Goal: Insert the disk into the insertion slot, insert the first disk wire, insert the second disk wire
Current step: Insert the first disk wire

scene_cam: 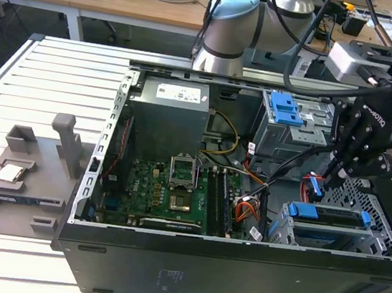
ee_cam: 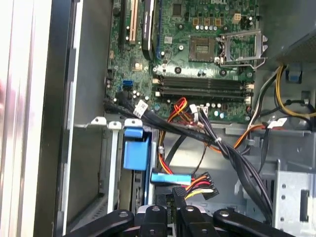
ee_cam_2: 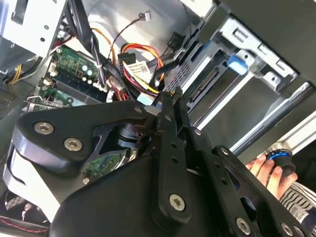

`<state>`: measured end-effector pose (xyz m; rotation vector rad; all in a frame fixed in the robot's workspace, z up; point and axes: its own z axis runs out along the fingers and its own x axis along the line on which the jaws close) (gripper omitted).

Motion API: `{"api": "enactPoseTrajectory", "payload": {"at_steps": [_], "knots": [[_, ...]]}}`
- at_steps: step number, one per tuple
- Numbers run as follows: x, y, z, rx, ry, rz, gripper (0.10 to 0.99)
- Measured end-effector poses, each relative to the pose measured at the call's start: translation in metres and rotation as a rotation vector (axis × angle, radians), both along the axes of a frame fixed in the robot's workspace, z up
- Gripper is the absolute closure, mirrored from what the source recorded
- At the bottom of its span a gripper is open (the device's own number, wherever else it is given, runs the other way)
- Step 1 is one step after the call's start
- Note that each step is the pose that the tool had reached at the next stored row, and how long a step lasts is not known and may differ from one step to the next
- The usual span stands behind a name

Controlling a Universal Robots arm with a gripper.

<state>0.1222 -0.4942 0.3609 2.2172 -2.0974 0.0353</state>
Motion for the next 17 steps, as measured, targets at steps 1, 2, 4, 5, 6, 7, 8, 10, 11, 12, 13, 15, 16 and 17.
{"api": "enactPoseTrajectory", "payload": {"at_steps": [1,2,4,5,6,7,8,10,11,12,13,15,16,17], "knots": [[-0.0007,0.0,0.0,0.0,0.0,0.0,0.918],[-0.0007,0.0,0.0,0.0,0.0,0.0,0.918],[-0.0009,-0.0002,0.0,0.0,0.0,0.0,0.918],[-0.0009,-0.0007,0.0,0.0,0.0,0.0,0.918],[-0.0009,-0.0027,0.0,0.0,0.0,0.0,0.918],[-0.0009,-0.0044,-0.0001,0.0,0.0,0.0,0.918],[-0.0009,-0.0089,0.0,0.0,0.0,0.0,0.918],[-0.0009,-0.0154,-0.0001,0.0,0.0,0.0,0.918],[-0.0009,-0.0171,-0.0001,0.0,0.0,0.0,0.918],[-0.0009,-0.0207,-0.0001,0.0,0.0,0.0,0.918],[-0.0009,-0.0233,0.0,0.0,0.0,0.0,0.918],[-0.0009,-0.0286,-0.0002,0.0,0.0,0.0,0.918],[-0.0009,-0.0305,-0.0003,0.0,0.0,0.0,0.918],[-0.0008,-0.0316,-0.0004,0.0,0.0,0.0,0.918]]}}
